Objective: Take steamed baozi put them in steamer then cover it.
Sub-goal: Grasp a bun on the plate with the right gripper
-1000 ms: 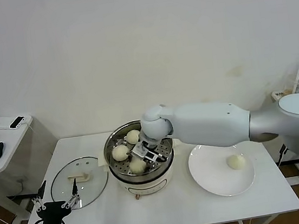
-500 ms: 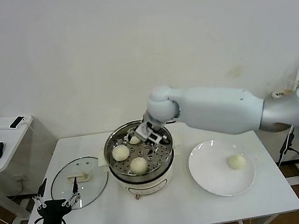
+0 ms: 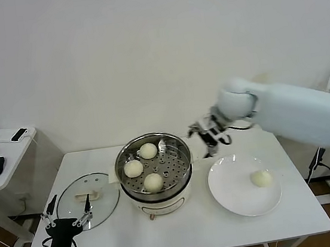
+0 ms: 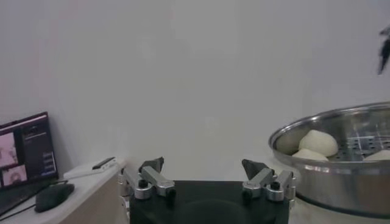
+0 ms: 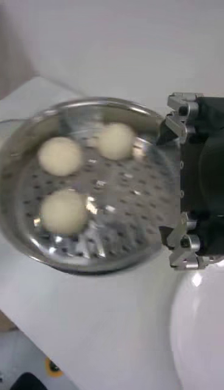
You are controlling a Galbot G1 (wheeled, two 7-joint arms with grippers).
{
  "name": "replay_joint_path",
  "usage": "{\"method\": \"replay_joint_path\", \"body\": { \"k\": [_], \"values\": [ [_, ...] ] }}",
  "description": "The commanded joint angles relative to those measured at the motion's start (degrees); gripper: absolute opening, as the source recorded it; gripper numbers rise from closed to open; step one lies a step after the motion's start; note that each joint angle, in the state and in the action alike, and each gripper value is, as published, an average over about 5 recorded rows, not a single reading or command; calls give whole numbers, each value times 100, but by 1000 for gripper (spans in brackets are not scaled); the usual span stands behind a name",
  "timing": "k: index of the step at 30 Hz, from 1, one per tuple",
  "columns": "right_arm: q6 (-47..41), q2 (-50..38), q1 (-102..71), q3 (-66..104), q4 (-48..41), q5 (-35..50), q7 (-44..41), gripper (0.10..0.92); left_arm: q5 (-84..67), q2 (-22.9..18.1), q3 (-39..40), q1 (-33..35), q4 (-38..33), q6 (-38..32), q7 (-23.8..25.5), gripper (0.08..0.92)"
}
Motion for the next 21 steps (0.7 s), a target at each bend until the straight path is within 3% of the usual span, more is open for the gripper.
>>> {"method": "replay_joint_path", "body": {
  "k": [1, 10, 21],
  "values": [
    [-180, -1975, -1921, 1282, 293, -869, -67, 823, 0, 73, 119, -47, 106, 6, 5, 823],
    [108, -1751, -4116, 3191, -626, -1626, -40, 823, 44, 48, 131, 5, 72, 19, 11, 823],
    [305, -849, -4494, 3563, -1745, -1919, 85, 823, 52, 22, 44, 65, 55, 25, 17, 823]
  ]
}}
